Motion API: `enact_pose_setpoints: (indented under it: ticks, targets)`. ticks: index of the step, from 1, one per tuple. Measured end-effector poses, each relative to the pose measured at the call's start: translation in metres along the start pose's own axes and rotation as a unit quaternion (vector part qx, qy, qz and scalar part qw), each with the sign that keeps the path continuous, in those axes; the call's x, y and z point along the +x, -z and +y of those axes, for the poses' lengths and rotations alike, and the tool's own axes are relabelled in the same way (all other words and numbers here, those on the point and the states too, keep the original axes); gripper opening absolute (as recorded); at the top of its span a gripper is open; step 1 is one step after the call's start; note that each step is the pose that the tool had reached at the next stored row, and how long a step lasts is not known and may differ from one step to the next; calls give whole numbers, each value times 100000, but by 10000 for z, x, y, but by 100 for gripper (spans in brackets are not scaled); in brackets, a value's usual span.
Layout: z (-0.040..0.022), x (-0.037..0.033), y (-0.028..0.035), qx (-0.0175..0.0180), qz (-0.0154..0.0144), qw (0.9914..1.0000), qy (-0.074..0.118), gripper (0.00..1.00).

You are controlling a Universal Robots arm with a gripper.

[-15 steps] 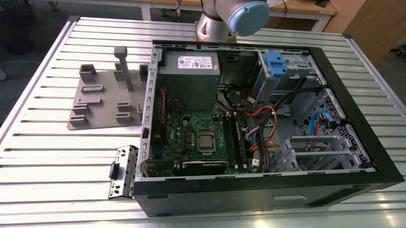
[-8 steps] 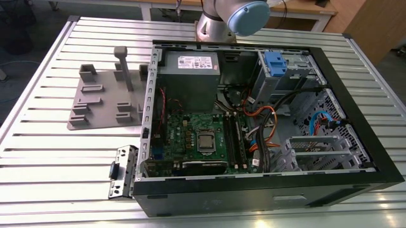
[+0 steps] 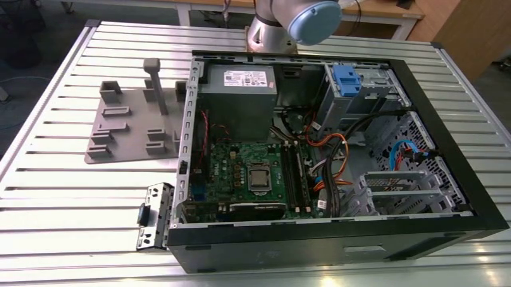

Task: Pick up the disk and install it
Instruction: 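Pick up the disk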

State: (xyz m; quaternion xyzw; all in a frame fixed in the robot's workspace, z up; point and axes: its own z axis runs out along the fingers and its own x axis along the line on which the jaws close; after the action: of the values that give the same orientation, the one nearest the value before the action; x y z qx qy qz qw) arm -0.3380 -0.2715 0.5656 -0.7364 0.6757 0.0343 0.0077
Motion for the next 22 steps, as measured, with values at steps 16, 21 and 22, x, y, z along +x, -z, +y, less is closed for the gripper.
enact_pose_setpoints:
  ticks: [16, 21, 22]
  targets:
    - [-557, 198, -30, -2, 31, 100000, -2, 36]
    - [-740, 252, -35, -2, 61, 100000, -1, 36]
    - [-772, 260, -35, -8, 74, 100000, -2, 36]
